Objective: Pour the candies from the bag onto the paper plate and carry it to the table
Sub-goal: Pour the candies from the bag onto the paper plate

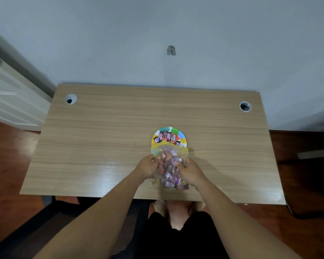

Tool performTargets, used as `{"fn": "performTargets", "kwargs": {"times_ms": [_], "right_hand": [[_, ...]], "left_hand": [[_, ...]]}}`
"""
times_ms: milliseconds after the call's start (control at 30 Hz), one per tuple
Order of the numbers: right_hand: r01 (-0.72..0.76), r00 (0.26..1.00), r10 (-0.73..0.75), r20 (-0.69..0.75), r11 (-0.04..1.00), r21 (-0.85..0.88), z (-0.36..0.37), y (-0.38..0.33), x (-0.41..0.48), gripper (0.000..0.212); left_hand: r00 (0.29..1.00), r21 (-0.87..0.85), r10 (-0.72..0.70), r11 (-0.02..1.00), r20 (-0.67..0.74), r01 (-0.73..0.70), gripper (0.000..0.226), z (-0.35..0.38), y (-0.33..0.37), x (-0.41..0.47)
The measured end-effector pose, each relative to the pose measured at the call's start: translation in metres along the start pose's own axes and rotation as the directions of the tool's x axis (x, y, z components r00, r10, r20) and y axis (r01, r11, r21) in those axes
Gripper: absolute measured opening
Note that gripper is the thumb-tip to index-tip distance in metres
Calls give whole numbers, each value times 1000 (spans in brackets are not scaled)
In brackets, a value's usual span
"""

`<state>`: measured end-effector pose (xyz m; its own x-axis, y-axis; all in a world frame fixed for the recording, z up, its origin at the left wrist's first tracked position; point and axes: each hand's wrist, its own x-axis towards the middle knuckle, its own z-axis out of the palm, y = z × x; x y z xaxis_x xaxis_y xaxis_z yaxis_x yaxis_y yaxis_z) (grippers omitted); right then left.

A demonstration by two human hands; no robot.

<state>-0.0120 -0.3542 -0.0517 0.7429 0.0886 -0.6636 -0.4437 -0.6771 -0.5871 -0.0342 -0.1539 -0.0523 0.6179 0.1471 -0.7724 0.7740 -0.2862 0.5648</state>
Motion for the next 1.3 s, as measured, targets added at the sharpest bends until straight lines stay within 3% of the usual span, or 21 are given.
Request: {"fn": "performTargets", "kwargs": {"times_ms": [333, 533, 633, 767, 1033, 1167, 1300], "right_hand": [[-4, 1000, 4, -6, 1000, 16, -2, 1, -5, 37], [6, 1000, -6, 22, 1000, -8, -6, 1, -8, 24], [10, 1000, -10, 15, 1000, -1, -6, 2, -8, 36], [19, 1000, -19, 22, 1000, 0, -7, 0, -11, 12], [11, 999, -10, 38, 1000, -23, -10, 1, -16, 27], [1, 1000, 0, 29, 1000, -30, -8, 9, -13, 26], [-12, 1000, 12, 13, 1000, -3, -8, 12, -14, 38]], "left_hand": [[999, -46, 30, 998, -33, -32, 45, 0, -3, -8], [1000, -104, 18, 994, -2, -19, 40, 2, 3, -14], [1000, -140, 14, 990, 6, -13, 38, 3, 4, -17], [1000, -120, 12, 993, 0, -12, 39, 2, 3, -18], [1000, -166, -3, 986, 17, 6, 39, 3, 5, -23], [1000, -181, -18, 983, 22, 22, 21, 4, -1, -20], [998, -189, -50, 981, 25, 54, 20, 4, -8, -19]]}}
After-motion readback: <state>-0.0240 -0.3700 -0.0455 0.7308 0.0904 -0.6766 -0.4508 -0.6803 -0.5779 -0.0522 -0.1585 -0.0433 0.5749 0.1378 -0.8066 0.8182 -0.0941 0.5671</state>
